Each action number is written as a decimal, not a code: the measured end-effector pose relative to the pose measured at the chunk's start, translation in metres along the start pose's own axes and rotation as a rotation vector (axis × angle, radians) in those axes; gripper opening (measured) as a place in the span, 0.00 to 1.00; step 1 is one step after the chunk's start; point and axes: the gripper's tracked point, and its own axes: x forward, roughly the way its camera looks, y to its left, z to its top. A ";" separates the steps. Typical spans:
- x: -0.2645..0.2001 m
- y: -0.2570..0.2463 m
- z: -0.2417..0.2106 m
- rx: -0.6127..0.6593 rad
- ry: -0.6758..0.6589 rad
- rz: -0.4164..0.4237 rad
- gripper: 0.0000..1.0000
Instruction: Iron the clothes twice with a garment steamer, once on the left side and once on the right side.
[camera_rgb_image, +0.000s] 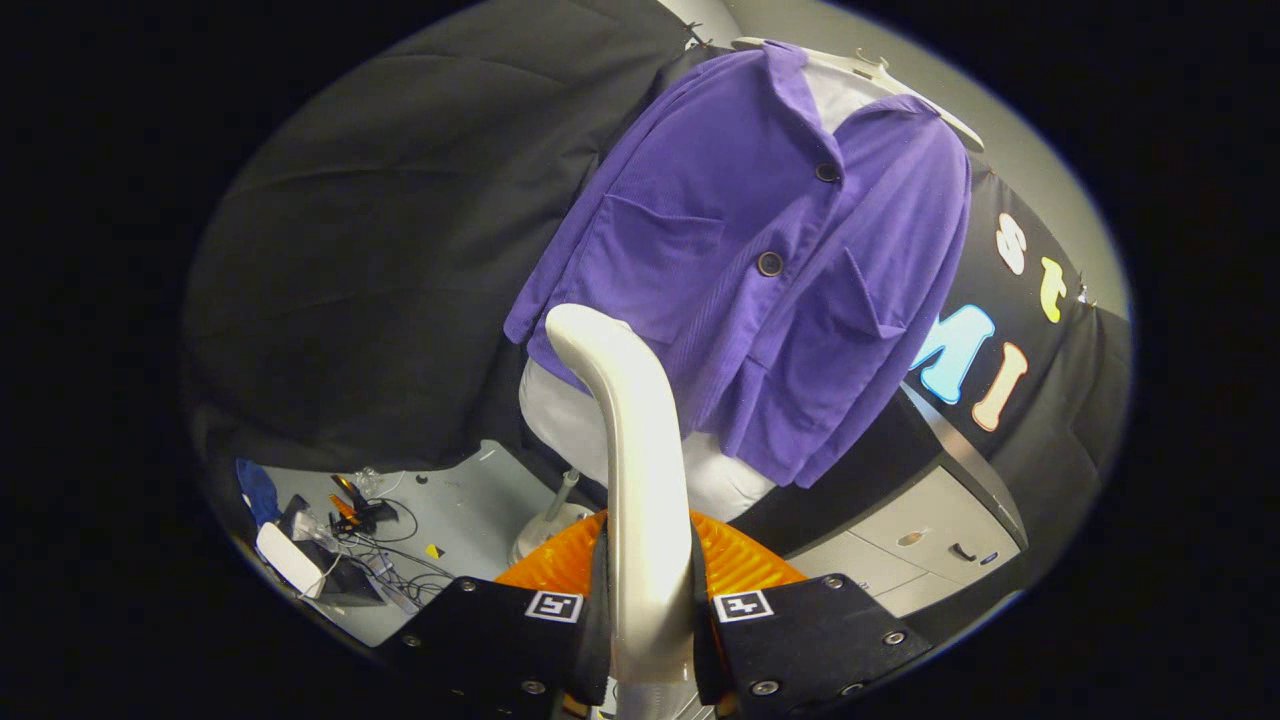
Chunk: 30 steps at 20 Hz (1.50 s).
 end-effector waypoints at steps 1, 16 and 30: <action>-0.012 -0.009 -0.001 0.015 -0.004 0.000 0.33; -0.159 -0.216 -0.030 0.429 -0.122 -0.238 0.33; -0.248 -0.308 -0.011 0.629 -0.386 -0.401 0.33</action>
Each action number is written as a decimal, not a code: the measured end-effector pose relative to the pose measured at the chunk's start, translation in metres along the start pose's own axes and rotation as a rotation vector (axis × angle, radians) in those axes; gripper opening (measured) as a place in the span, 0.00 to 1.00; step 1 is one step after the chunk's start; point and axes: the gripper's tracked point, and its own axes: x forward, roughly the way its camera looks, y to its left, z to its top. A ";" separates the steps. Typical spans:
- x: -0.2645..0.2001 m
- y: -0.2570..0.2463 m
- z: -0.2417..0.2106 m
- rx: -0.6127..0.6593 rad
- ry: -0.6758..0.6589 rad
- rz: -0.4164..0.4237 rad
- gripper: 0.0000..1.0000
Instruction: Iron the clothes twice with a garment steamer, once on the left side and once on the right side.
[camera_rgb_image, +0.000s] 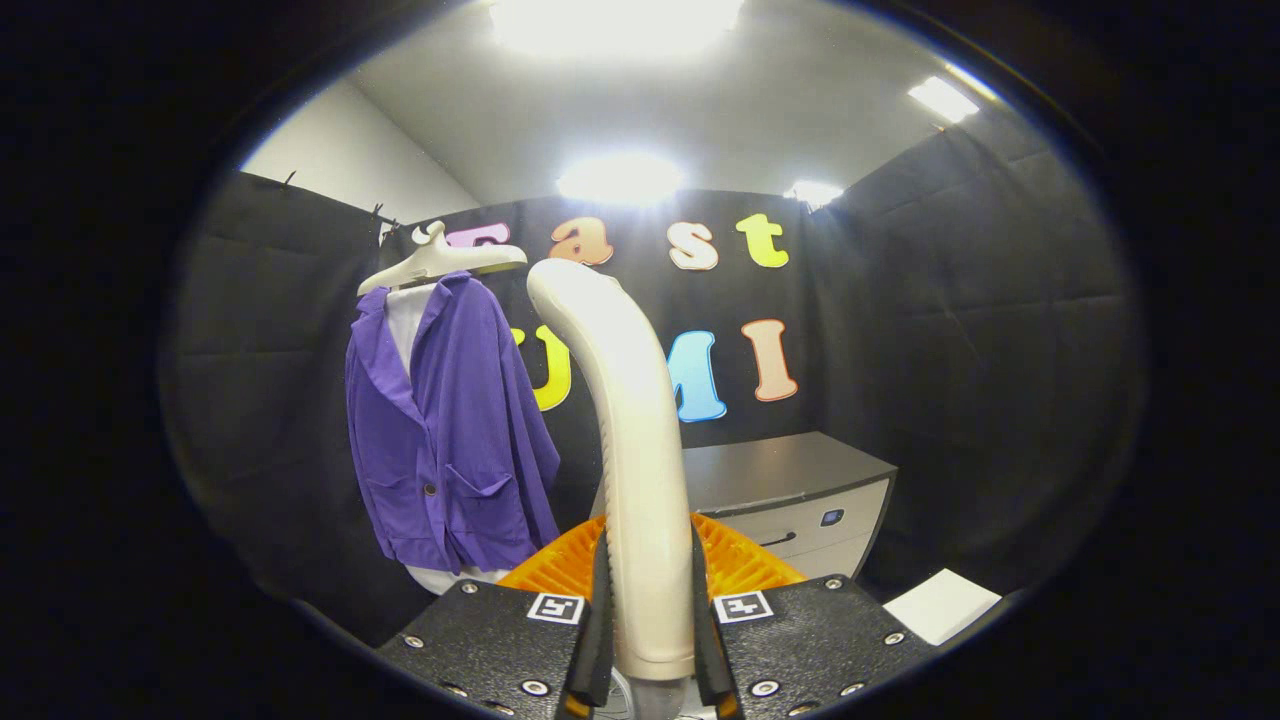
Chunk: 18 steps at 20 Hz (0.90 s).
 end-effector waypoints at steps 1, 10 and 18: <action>-0.003 -0.004 0.000 -0.003 -0.006 -0.010 0.33; -0.021 -0.010 -0.022 -0.048 0.000 -0.021 0.33; -0.022 -0.009 -0.027 -0.059 0.014 -0.001 0.33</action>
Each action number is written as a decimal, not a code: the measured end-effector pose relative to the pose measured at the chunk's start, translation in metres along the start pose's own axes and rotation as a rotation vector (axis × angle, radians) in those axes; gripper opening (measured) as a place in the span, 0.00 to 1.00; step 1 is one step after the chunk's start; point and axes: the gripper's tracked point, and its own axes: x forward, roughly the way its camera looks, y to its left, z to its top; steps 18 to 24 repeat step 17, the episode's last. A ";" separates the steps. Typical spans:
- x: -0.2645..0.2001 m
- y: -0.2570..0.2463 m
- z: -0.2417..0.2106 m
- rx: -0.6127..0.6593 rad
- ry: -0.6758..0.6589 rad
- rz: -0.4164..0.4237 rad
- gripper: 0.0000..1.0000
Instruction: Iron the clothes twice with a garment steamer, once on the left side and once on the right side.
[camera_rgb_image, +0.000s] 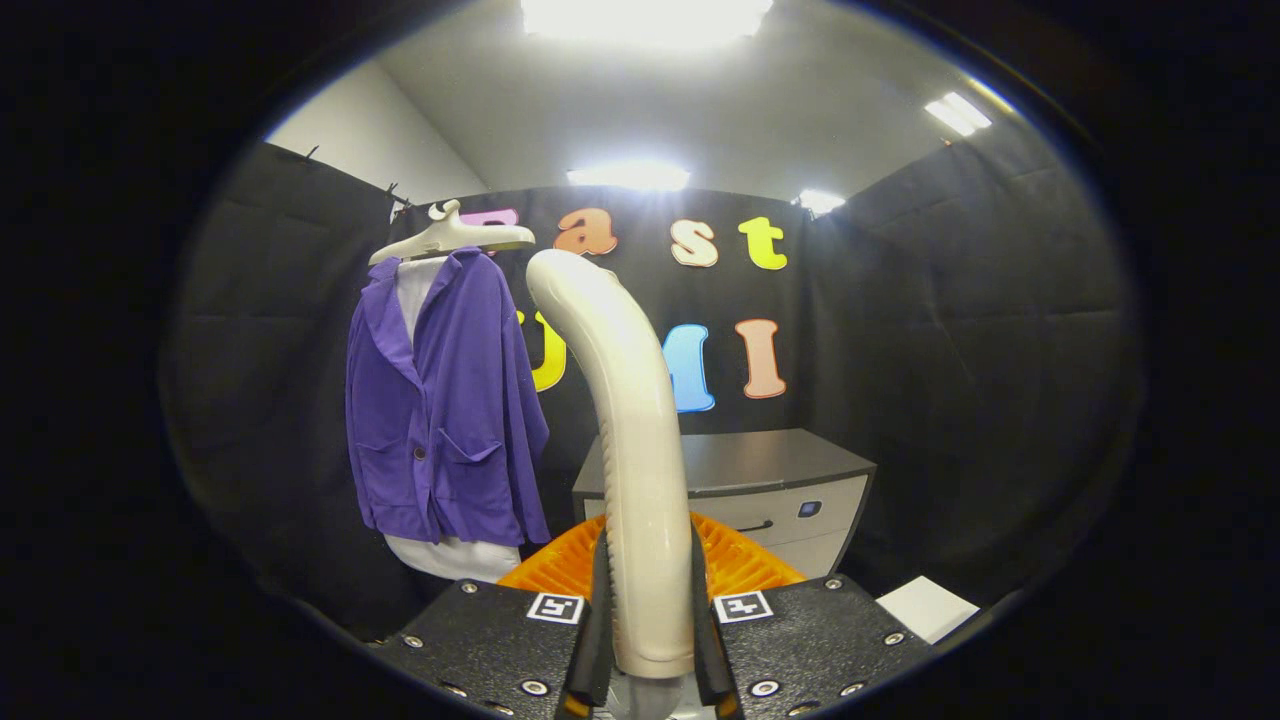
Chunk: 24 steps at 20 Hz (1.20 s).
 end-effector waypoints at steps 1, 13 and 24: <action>-0.001 -0.002 0.000 0.002 -0.001 -0.002 0.33; 0.000 -0.016 -0.007 0.015 0.014 -0.013 0.33; 0.001 -0.015 -0.009 0.015 0.021 -0.008 0.33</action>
